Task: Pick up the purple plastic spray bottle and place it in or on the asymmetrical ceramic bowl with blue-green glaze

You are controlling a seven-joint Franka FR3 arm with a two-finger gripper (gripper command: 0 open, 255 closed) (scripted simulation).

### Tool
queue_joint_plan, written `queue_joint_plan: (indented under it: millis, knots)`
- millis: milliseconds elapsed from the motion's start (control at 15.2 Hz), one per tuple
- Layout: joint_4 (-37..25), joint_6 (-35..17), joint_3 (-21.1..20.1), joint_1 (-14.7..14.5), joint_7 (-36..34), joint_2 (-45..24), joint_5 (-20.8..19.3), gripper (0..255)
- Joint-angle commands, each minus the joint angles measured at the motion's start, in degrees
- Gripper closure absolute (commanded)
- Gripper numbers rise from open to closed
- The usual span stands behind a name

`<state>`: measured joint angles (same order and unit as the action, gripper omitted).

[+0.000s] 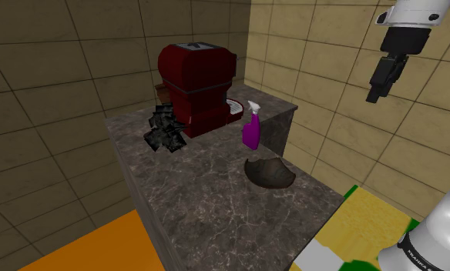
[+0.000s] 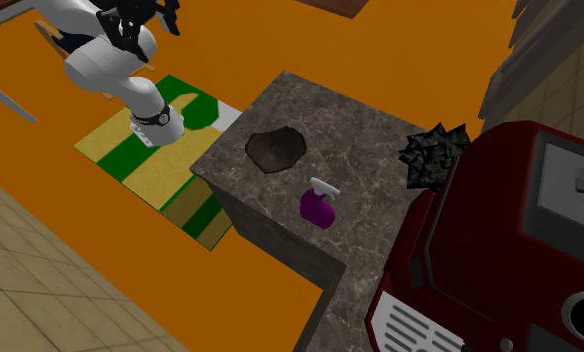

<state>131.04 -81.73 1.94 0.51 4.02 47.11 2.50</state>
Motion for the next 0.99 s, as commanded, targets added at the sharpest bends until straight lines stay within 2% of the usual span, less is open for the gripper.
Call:
queue_joint_plan:
  millis: [0,462,924]
  knots:
    - [0.00,0.00,0.00,0.00,0.00,0.00,0.00,0]
    - [-3.63,-10.21,-0.66,-0.22,-0.23,-13.60,-0.21,0]
    - [-11.04,-17.66,-1.17,-0.33,-0.65,-28.23,-0.64,0]
